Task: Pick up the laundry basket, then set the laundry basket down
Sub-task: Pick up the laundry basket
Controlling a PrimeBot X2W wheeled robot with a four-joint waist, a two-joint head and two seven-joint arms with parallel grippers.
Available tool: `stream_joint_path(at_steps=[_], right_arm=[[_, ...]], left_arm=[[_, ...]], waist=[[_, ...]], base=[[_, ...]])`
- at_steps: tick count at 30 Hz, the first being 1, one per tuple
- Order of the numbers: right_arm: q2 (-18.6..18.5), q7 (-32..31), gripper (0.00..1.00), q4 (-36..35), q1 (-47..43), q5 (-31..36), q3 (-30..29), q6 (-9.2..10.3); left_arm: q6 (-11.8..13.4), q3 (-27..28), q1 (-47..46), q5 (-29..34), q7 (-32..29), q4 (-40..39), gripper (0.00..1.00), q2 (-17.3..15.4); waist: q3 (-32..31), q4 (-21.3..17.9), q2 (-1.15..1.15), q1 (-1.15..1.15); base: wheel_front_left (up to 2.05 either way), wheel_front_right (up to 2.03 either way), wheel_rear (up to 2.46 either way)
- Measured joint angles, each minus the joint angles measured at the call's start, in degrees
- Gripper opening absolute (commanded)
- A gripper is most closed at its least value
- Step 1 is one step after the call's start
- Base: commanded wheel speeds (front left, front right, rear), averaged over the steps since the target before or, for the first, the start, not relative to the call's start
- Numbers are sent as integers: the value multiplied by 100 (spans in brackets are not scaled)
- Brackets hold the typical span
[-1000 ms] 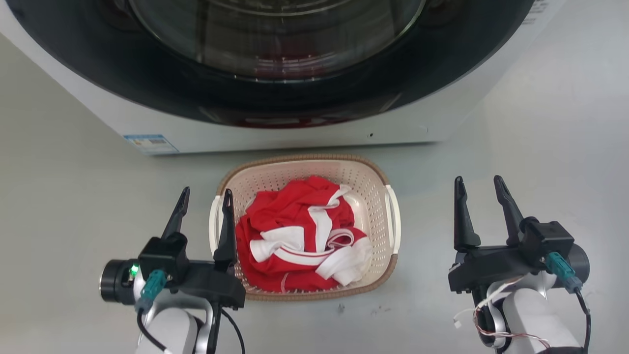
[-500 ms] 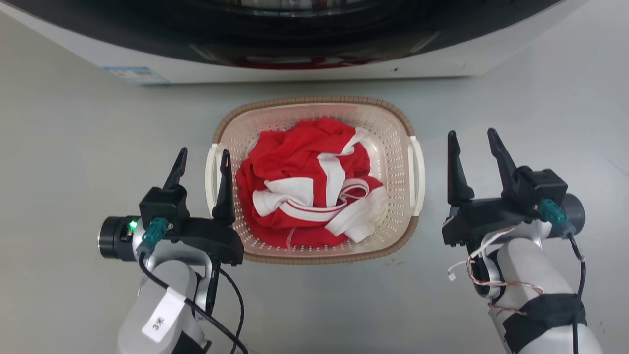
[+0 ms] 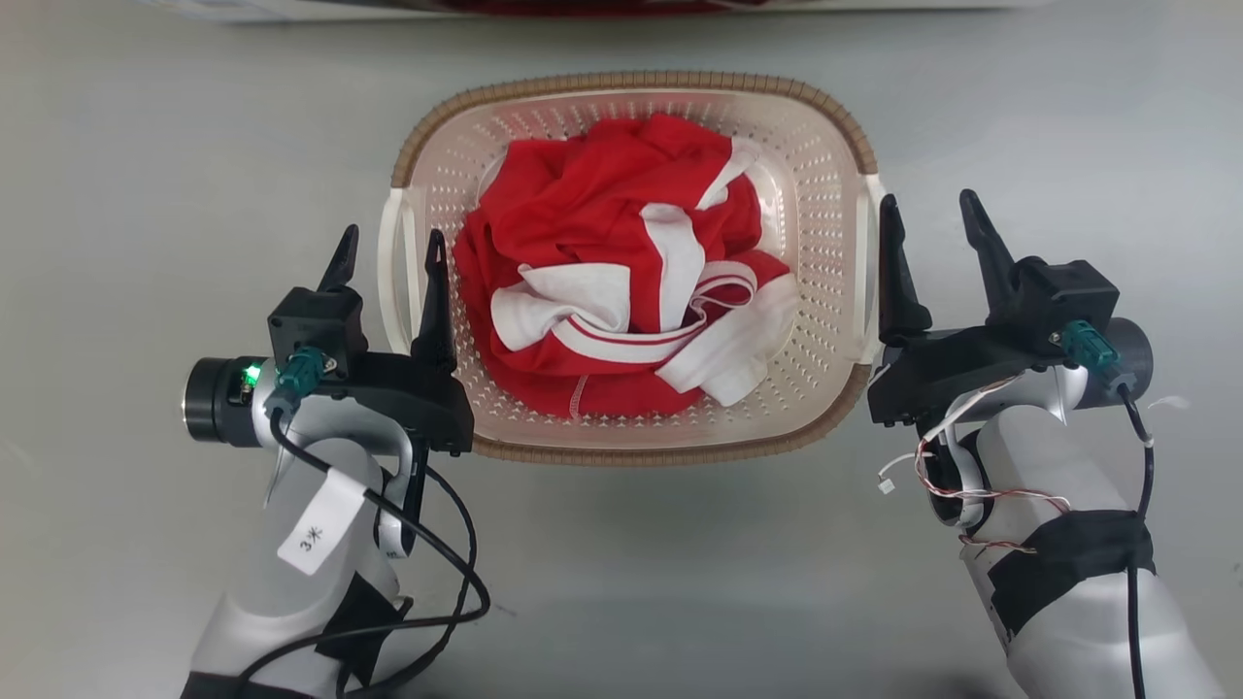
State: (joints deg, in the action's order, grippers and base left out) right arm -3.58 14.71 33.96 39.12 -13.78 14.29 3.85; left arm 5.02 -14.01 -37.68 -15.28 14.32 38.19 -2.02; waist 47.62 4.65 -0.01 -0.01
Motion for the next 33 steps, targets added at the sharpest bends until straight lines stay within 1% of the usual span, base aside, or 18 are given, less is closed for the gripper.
stream_joint_path(at_steps=[7, 14, 15, 20, 27, 28, 31, 32, 33], right_arm=[[-8, 0, 100, 189, 144, -187, 219, 0], [-12, 0, 100, 374, 283, -361, 422, 1], [-12, 0, 100, 393, 306, -368, 434, 1], [-15, 0, 100, 559, 392, -412, 495, 16], [-21, 0, 100, 708, 528, -457, 568, 18], [-21, 0, 99, 726, 528, -479, 589, 18], [-21, 0, 80, 759, 568, -516, 655, 18], [-21, 0, 76, 765, 602, -538, 678, 19], [-21, 0, 65, 764, 628, -545, 695, 19]], left_arm=[[0, 14, -233, -144, 0, 441, 100, 19], [-10, 46, -366, -238, 0, 864, 100, 22], [-51, 47, -409, -246, 0, 926, 100, 22], [-59, 60, -583, -282, 0, 1199, 100, 27], [-158, 57, -834, -308, 0, 1479, 100, 37], [-166, 54, -864, -309, 0, 1519, 100, 38], [-211, 40, -956, -361, 0, 1596, 100, 40], [-257, 27, -994, -419, 0, 1639, 100, 41], [-258, 11, -1028, -476, 0, 1666, 100, 42]], waist=[[398, 30, 0, 0], [600, 78, 0, 1], [625, 83, 0, 1], [778, 105, 1, 1], [910, 125, 1, 0], [914, 129, 0, 0], [920, 132, 1, 1], [921, 131, 1, 2], [922, 130, 1, 1]], base=[[0, 0, 0], [0, 0, 0], [0, 0, 0], [0, 0, 0], [0, 0, 0], [0, 0, 0], [0, 0, 0], [0, 0, 0], [0, 0, 0]])
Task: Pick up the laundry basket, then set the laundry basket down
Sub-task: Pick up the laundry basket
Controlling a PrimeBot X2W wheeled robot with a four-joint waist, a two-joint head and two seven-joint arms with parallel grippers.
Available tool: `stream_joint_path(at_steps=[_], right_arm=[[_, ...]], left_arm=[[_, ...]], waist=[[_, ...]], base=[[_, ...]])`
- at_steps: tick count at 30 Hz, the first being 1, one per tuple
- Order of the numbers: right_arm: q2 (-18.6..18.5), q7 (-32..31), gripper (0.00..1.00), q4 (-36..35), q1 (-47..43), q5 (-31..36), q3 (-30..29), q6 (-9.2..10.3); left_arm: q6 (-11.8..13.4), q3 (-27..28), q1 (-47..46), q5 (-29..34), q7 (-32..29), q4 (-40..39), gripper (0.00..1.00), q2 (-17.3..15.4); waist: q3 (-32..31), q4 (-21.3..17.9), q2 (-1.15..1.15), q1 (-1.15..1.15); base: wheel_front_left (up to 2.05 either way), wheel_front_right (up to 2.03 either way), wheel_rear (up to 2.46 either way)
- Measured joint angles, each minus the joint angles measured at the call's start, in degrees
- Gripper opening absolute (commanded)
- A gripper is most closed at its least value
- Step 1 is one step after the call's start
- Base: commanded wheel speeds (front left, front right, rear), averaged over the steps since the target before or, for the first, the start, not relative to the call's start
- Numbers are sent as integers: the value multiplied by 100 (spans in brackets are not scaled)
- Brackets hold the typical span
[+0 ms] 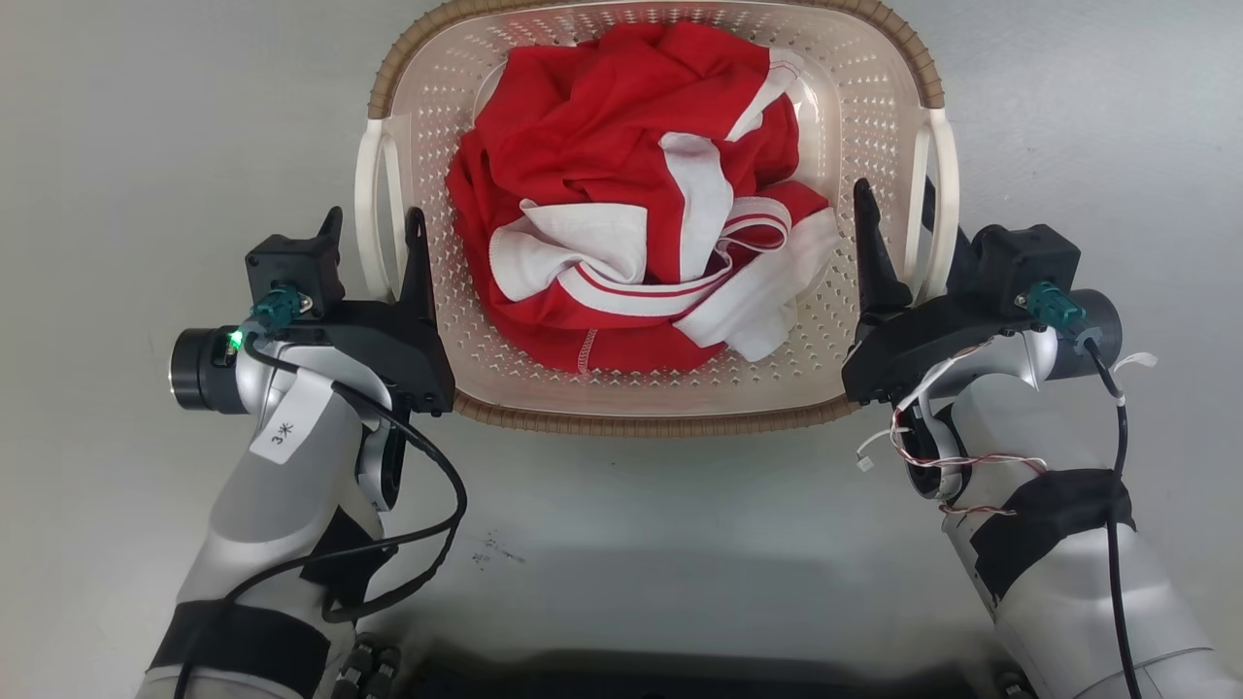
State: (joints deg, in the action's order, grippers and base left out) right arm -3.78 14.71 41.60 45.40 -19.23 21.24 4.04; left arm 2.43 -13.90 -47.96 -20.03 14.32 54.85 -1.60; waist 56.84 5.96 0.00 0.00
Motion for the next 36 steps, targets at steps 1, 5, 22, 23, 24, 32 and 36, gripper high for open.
stream_joint_path(at_steps=[1, 5, 22, 23, 24, 32, 36], right_arm=[[0, 0, 58, 2, 18, -1, 19, 0], [-9, 0, 0, 64, 59, -53, 76, 9], [-15, -1, 0, 399, 54, -522, 344, 154], [-15, -1, 0, 431, 36, -561, 361, 158], [-15, -1, 0, 465, 7, -589, 376, 159], [0, -1, 0, 713, -277, -847, 556, 201], [4, -2, 0, 826, -410, -1045, 662, 201]], left_arm=[[-1, -14, -28, -24, 0, 30, 100, 0], [-98, -115, -126, -112, 0, 152, 17, 1], [-194, -584, -96, -691, 16, 447, 0, 31], [-194, -616, -86, -731, 15, 460, 0, 31], [-193, -653, -79, -757, 15, 483, 0, 31], [-91, -922, 249, -900, 15, 642, 0, 42], [-83, -1067, 414, -993, 15, 725, 0, 43]], waist=[[1, -2, 0, 0], [0, -12, 0, 0], [-414, -57, 0, 0], [-463, -61, 0, 0], [-514, -64, 0, 0], [-1040, -89, 0, 0], [-1349, -100, 0, 0]], base=[[0, 0, 0], [0, 0, 0], [0, 0, 0], [0, 0, 0], [0, 0, 0], [0, 0, 0], [0, 0, 0]])
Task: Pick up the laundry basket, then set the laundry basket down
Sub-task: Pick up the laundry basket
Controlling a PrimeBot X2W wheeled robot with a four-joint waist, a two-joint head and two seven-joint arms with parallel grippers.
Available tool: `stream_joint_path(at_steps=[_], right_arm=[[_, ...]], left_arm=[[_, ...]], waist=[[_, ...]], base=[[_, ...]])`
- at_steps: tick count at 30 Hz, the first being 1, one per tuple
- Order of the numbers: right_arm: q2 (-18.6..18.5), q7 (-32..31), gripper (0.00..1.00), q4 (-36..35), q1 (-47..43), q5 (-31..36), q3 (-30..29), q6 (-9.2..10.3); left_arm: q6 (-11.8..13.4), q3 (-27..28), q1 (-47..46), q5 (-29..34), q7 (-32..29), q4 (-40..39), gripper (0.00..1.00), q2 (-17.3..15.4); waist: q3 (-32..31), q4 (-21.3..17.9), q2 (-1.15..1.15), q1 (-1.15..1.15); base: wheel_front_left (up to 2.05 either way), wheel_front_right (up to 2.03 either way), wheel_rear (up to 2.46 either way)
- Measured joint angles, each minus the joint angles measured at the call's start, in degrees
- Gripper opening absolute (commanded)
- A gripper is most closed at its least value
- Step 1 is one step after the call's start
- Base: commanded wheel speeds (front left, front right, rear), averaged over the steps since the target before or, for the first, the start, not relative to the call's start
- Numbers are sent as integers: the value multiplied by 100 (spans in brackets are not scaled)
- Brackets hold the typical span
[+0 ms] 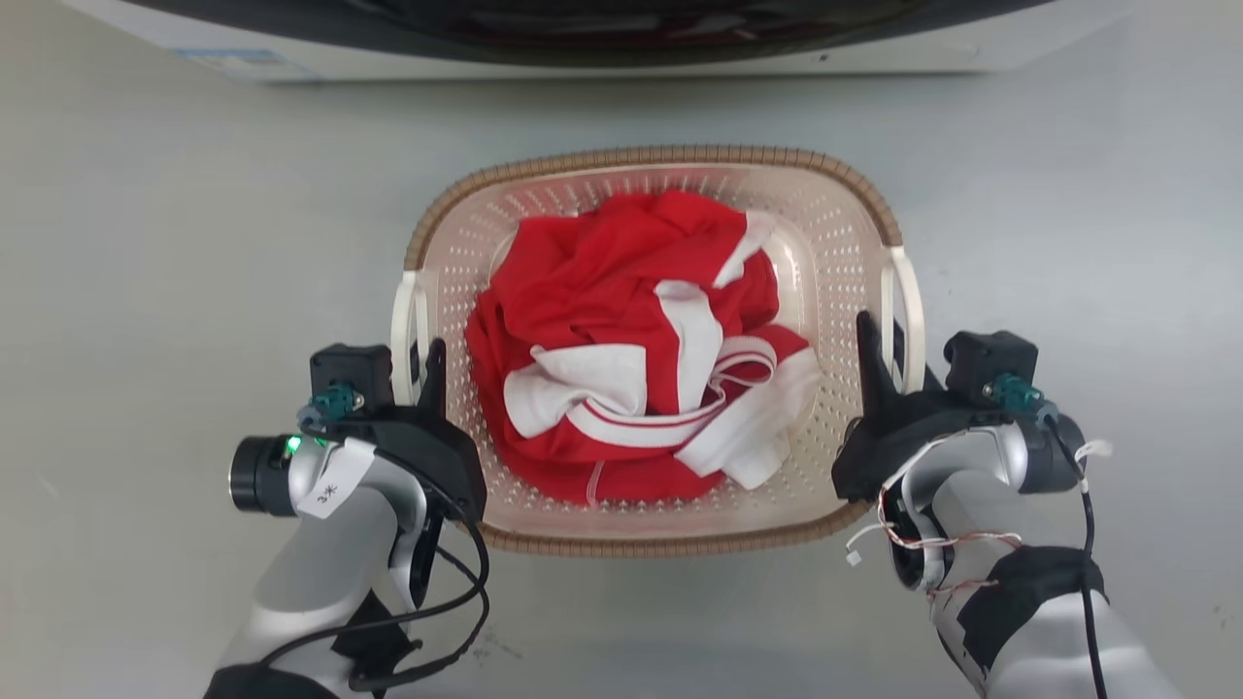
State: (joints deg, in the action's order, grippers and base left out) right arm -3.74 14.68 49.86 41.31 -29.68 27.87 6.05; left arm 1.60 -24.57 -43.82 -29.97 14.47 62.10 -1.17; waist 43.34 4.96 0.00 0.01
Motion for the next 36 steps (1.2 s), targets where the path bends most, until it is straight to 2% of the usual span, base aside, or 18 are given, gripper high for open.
stream_joint_path(at_steps=[18, 36], right_arm=[[29, -7, 0, 426, -770, -862, 838, 34], [58, -502, 0, 555, -1950, -1940, 1702, 102]], left_arm=[[-18, -532, 810, -481, -220, 378, 0, 1], [-116, -998, 1953, -704, -733, 664, 0, -11]], waist=[[-1423, -92, 0, 1], [-2973, -180, 1, 1]], base=[[0, 0, 0], [0, 0, 0]])
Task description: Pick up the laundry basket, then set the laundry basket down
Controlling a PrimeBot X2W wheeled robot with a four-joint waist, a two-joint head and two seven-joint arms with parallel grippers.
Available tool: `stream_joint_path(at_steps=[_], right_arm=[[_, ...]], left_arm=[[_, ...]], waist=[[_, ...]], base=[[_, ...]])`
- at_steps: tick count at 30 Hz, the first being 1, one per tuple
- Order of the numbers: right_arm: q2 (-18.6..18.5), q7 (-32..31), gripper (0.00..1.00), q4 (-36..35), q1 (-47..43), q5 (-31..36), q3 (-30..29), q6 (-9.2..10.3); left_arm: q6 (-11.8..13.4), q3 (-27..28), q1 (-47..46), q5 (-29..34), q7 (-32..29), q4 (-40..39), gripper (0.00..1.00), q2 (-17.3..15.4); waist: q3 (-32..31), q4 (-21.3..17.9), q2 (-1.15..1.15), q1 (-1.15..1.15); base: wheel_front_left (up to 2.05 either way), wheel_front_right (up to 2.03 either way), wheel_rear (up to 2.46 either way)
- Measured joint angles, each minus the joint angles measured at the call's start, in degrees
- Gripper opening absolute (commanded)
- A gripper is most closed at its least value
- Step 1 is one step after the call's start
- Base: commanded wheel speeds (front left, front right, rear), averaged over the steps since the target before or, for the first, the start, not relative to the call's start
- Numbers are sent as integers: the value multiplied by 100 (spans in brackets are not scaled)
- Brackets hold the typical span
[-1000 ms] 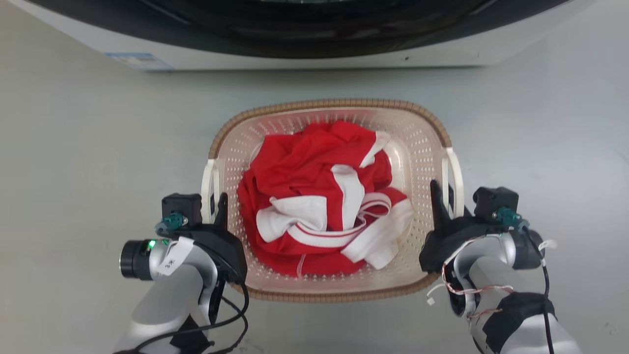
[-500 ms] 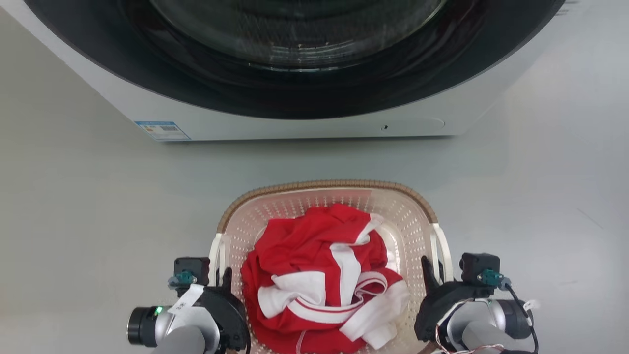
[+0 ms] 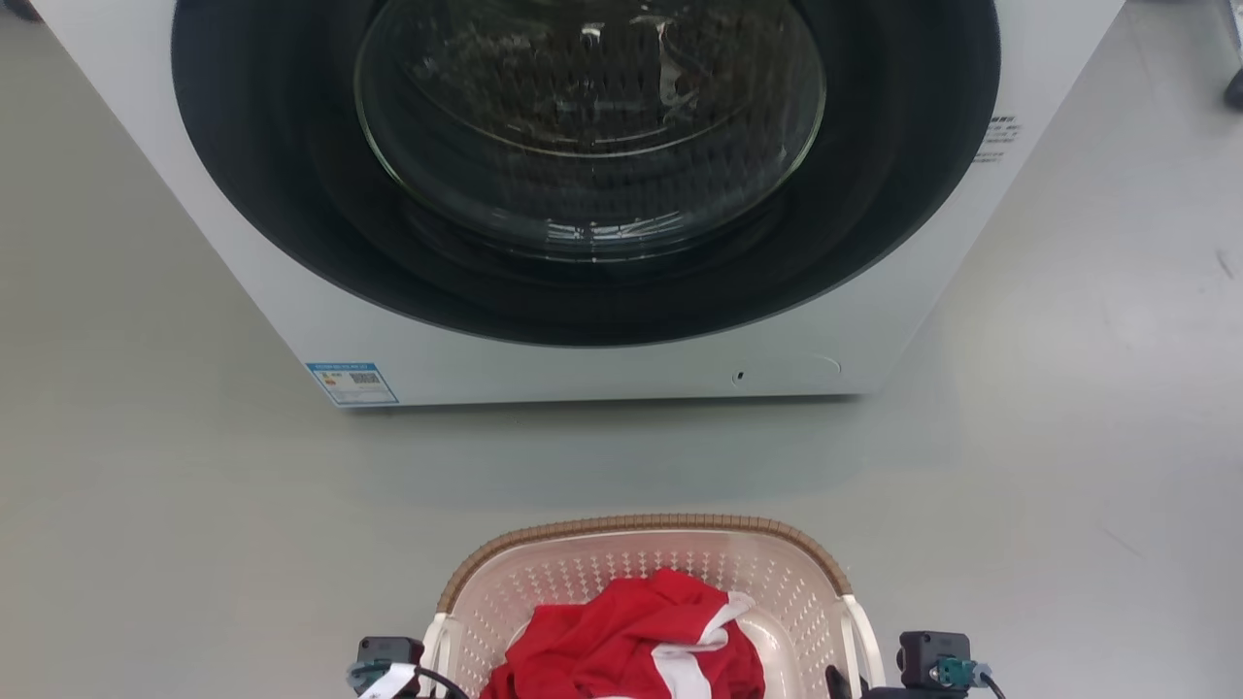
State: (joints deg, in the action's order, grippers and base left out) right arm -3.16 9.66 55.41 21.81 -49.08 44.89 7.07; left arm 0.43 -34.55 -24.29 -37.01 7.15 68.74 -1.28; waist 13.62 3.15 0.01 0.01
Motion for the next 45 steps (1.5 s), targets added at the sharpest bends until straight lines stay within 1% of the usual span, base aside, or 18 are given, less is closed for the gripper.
stream_joint_path(at_steps=[8, 19, 45], right_arm=[[-2, -216, 0, -51, -327, -396, 358, 24], [-7, -356, 0, -51, -526, -757, 615, 52], [-12, -301, 0, 103, -482, -1251, 976, 54]], left_arm=[[-19, -141, 368, -164, -178, 63, 0, -34], [-29, -263, 600, -237, -310, 66, 0, -58], [14, -364, 608, -449, -401, 51, 0, -59]], waist=[[-669, -41, 0, 0], [-1149, -136, 0, -1], [-1212, -160, -1, -2]], base=[[0, 0, 0], [0, 0, 0], [0, 0, 0]])
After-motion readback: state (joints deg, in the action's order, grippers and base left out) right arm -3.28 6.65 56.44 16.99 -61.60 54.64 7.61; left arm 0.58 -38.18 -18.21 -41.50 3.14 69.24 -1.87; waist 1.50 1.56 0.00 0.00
